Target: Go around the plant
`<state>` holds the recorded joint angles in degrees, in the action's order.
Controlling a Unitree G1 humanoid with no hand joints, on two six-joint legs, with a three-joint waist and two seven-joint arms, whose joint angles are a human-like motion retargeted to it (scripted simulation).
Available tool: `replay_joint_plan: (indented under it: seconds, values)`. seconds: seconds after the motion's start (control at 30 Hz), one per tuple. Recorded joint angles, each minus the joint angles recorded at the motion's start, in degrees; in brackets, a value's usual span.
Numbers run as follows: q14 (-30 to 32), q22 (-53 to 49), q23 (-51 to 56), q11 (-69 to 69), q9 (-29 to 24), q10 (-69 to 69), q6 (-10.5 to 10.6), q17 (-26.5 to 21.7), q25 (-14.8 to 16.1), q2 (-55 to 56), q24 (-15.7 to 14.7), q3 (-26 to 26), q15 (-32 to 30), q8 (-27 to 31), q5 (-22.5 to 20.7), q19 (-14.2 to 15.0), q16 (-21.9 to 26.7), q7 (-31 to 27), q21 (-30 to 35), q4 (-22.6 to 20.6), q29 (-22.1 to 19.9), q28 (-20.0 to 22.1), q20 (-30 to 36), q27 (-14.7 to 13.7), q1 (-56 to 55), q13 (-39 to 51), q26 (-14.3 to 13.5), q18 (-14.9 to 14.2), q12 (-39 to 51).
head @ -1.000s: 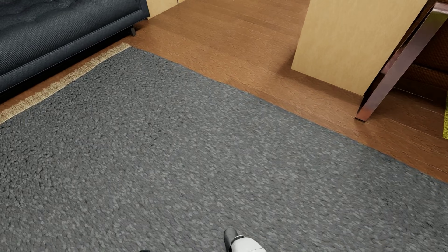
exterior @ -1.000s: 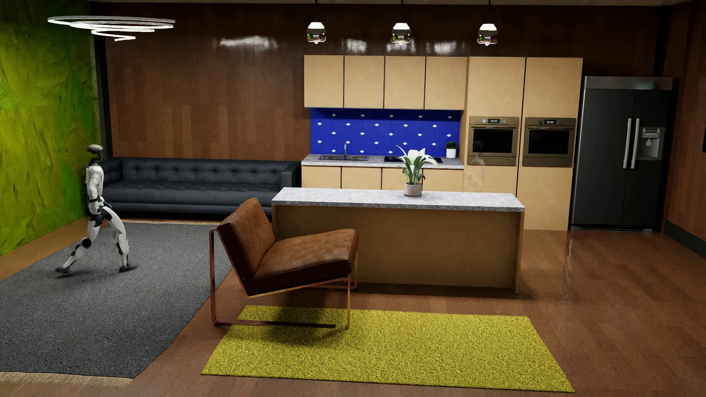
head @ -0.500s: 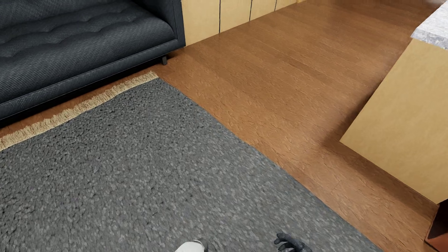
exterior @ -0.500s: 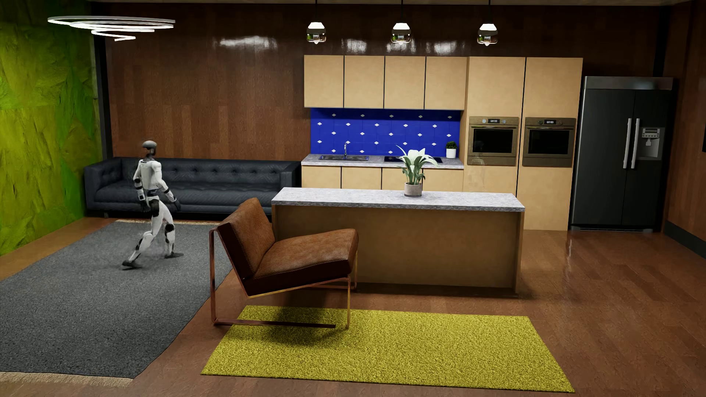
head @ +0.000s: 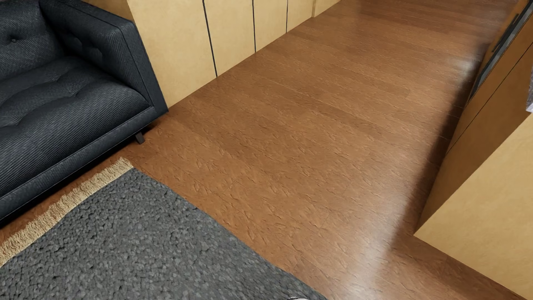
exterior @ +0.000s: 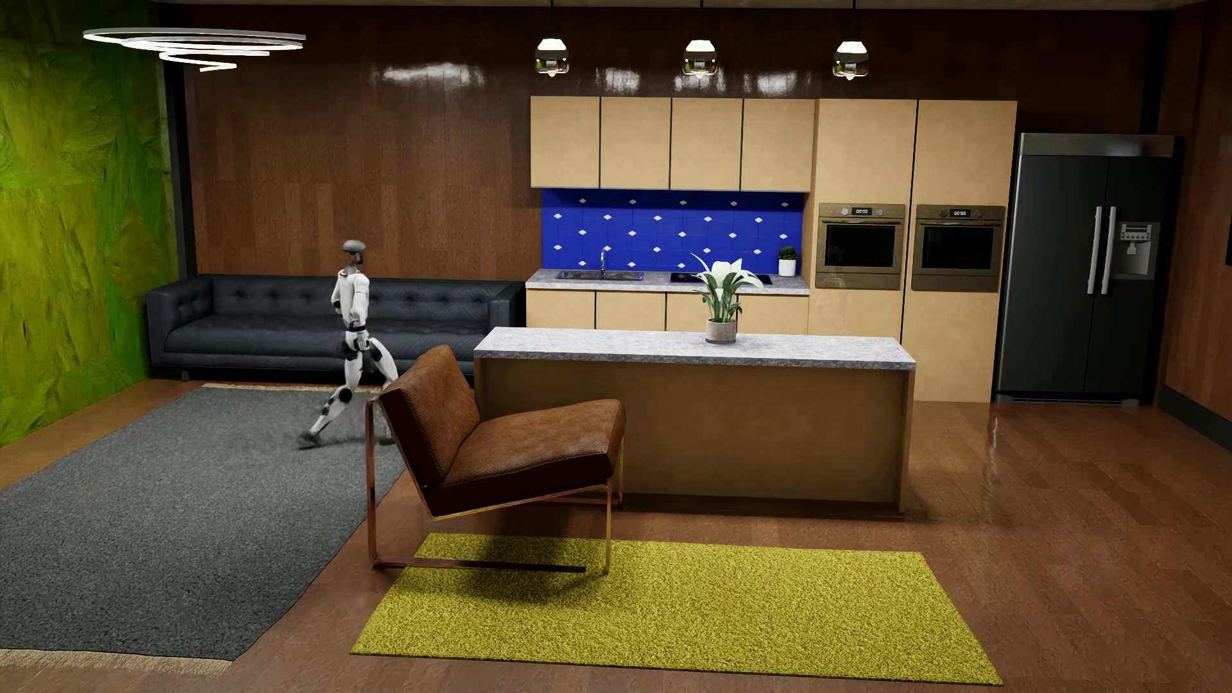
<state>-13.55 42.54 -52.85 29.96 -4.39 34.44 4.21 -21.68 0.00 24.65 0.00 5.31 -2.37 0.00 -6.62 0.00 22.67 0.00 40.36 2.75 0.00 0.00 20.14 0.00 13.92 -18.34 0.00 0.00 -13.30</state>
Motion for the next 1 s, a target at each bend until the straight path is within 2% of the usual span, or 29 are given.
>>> replay_joint_plan:
  seconds: [0.03,0.07,0.1,0.13,0.17,0.23,0.33,0.37,0.4,0.43,0.47,0.5,0.53,0.57,0.6,0.63,0.7,0.73,0.77,0.83,0.87,0.9,0.93,0.97,1.0]
  values:
    - [5.9,0.5,-0.2,2.6,0.4,6.5,1.1,0.0,0.0,-0.8,0.0,-0.5,-5.9,0.0,-1.9,0.0,-0.4,0.0,-0.3,1.5,0.0,0.0,-1.5,0.0,-0.7,-1.0,0.0,0.0,-1.3]
    - [13.4,2.8,-0.9,5.2,0.9,18.7,2.2,0.1,0.0,-2.0,0.0,-1.8,-8.7,0.0,-4.2,0.0,-1.0,0.0,0.1,3.6,0.0,0.0,-1.0,0.0,-5.8,-1.3,0.0,0.0,-2.0]
    - [14.7,4.9,-1.5,6.8,0.6,31.1,2.6,0.0,0.0,-5.2,0.0,-3.9,-7.0,0.0,-5.6,0.0,-1.2,0.0,0.5,4.3,0.0,0.0,0.0,0.0,-11.7,-0.9,0.0,0.0,-2.6]
    - [8.1,6.5,-0.6,5.6,-0.6,39.1,3.5,-0.3,0.0,-10.3,0.0,-5.4,-3.3,0.0,-6.6,0.0,-1.4,0.0,0.2,5.3,0.0,0.0,1.1,0.0,-17.6,-0.3,0.0,0.0,-2.7]
    - [3.0,7.7,-0.4,3.2,-1.6,39.9,3.3,-0.4,0.0,-16.2,0.0,-7.5,0.7,0.0,-6.3,0.0,-1.8,0.0,0.0,4.8,0.0,0.0,3.2,0.0,-22.8,0.9,0.0,0.0,-2.6]
    - [-0.2,8.9,0.3,-0.2,-2.2,25.8,1.6,-1.0,0.0,-25.7,0.0,-13.9,8.1,0.0,-5.2,0.0,-1.8,0.0,-0.6,3.7,0.0,0.0,5.5,0.0,-29.6,4.0,0.0,0.0,-4.2]
    - [4.8,8.8,4.7,-4.9,-0.4,-2.8,-1.4,-1.6,0.0,-35.4,0.0,-19.4,19.7,0.0,-3.4,0.0,-0.8,0.0,-6.3,3.5,0.0,0.0,3.2,0.0,-37.1,7.9,0.0,0.0,-7.6]
    - [6.1,9.2,6.3,-4.8,0.4,-4.9,-2.2,-2.1,0.0,-38.0,0.0,-20.9,21.8,0.0,-2.7,0.0,-0.7,0.0,-8.0,4.3,0.0,0.0,2.5,0.0,-39.3,8.5,0.0,0.0,-8.4]
    - [6.8,9.6,6.4,-2.8,1.1,-2.6,-3.4,-2.3,0.0,-39.5,0.0,-22.7,22.7,0.0,-2.4,0.0,-0.4,0.0,-7.7,5.5,0.0,0.0,2.5,0.0,-40.9,9.6,0.0,0.0,-9.4]
    - [9.7,10.4,7.8,1.6,0.7,2.7,-4.7,-1.9,0.0,-41.4,0.0,-24.6,20.8,0.0,-1.5,0.0,0.0,0.0,-9.5,4.8,0.0,0.0,2.6,0.0,-41.3,8.8,0.0,0.0,-10.0]
    - [10.9,11.5,8.9,10.3,0.9,8.8,-6.6,-1.4,0.0,-39.7,0.0,-25.3,12.5,0.0,-0.2,0.0,-0.4,0.0,-12.5,3.5,0.0,0.0,0.8,0.0,-42.3,8.8,0.0,0.0,-10.3]
    - [8.9,13.9,6.3,22.2,0.3,12.3,-8.1,0.0,0.0,-36.3,0.0,-25.0,0.5,0.0,0.6,0.0,-0.3,0.0,-9.4,3.0,0.0,0.0,2.6,0.0,-39.9,8.4,0.0,0.0,-9.4]
    - [6.2,15.2,5.6,32.9,-0.1,13.8,-8.1,0.5,0.0,-30.9,0.0,-22.8,-7.3,0.0,1.0,0.0,-0.9,0.0,-7.9,2.9,0.0,0.0,3.0,0.0,-37.5,8.5,0.0,0.0,-8.6]
    - [4.4,15.5,5.0,39.1,-0.6,12.9,-8.0,1.0,0.0,-25.1,0.0,-20.2,-10.1,0.0,1.9,0.0,-1.6,0.0,-5.7,3.2,0.0,0.0,3.3,0.0,-33.6,8.6,0.0,0.0,-8.0]
    - [3.6,14.7,4.3,40.3,-1.0,10.6,-6.7,1.6,0.0,-19.2,0.0,-17.6,-10.4,0.0,1.4,0.0,-2.4,0.0,-4.6,4.7,0.0,0.0,3.7,0.0,-28.5,8.0,0.0,0.0,-7.7]
    - [2.3,13.1,1.5,37.6,-1.1,7.5,-6.1,2.9,0.0,-12.8,0.0,-14.7,-10.4,0.0,1.7,0.0,-2.6,0.0,-4.8,5.5,0.0,0.0,4.2,0.0,-23.3,7.6,0.0,0.0,-7.6]
    - [-1.9,7.4,1.1,23.8,-0.7,1.5,-3.5,2.7,0.0,-2.5,0.0,-8.2,-13.2,0.0,1.6,0.0,-2.3,0.0,-3.2,7.1,0.0,0.0,4.9,0.0,-13.0,4.5,0.0,0.0,-8.1]
    - [-3.5,4.4,1.4,16.5,-0.5,-0.5,-2.9,2.1,0.0,1.5,0.0,-4.4,-12.4,0.0,2.3,0.0,-1.6,0.0,-2.9,7.5,0.0,0.0,5.1,0.0,-8.5,2.7,0.0,0.0,-8.1]
    - [-5.0,1.8,1.3,8.9,-0.4,-1.9,-3.0,1.4,0.0,5.0,0.0,-1.1,-7.8,0.0,3.3,0.0,-0.7,0.0,-3.1,7.5,0.0,0.0,4.7,0.0,-4.4,1.3,0.0,0.0,-7.6]
    - [-6.6,0.0,-0.9,-0.8,0.2,-2.4,-2.6,0.6,0.0,9.6,0.0,5.9,9.7,0.0,6.8,0.0,1.5,0.0,-3.2,7.5,0.0,0.0,5.6,0.0,1.4,-1.7,0.0,0.0,-5.3]
    - [-5.1,0.4,-2.0,-1.4,0.0,-2.0,-1.8,-0.2,0.0,10.5,0.0,8.9,12.3,0.0,8.8,0.0,1.8,0.0,-2.8,8.2,0.0,0.0,5.8,0.0,4.0,-3.4,0.0,0.0,-4.0]
    - [-1.1,1.3,-3.9,1.2,0.5,-1.2,-0.6,-0.4,0.0,13.0,0.0,10.4,1.5,0.0,9.4,0.0,1.7,0.0,-2.7,9.5,0.0,0.0,5.2,0.0,6.0,-4.9,0.0,0.0,-3.4]
    - [5.8,2.0,-5.5,6.9,1.1,1.5,1.1,-0.5,0.0,16.2,0.0,9.8,-11.5,0.0,7.8,0.0,1.2,0.0,-0.9,11.0,0.0,0.0,3.7,0.0,6.3,-5.6,0.0,0.0,-3.5]
    - [15.0,3.7,-7.5,11.5,1.4,7.3,3.6,-0.5,0.0,17.0,0.0,8.4,-14.5,0.0,4.3,0.0,0.4,0.0,1.3,12.5,0.0,0.0,3.0,0.0,3.9,-5.1,0.0,0.0,-3.8]
    - [21.5,5.9,-8.3,14.2,1.1,16.0,3.7,-0.5,0.0,14.5,0.0,6.4,-11.9,0.0,1.9,0.0,-0.1,0.0,2.6,11.5,0.0,0.0,3.3,0.0,0.4,-4.1,0.0,0.0,-4.2]
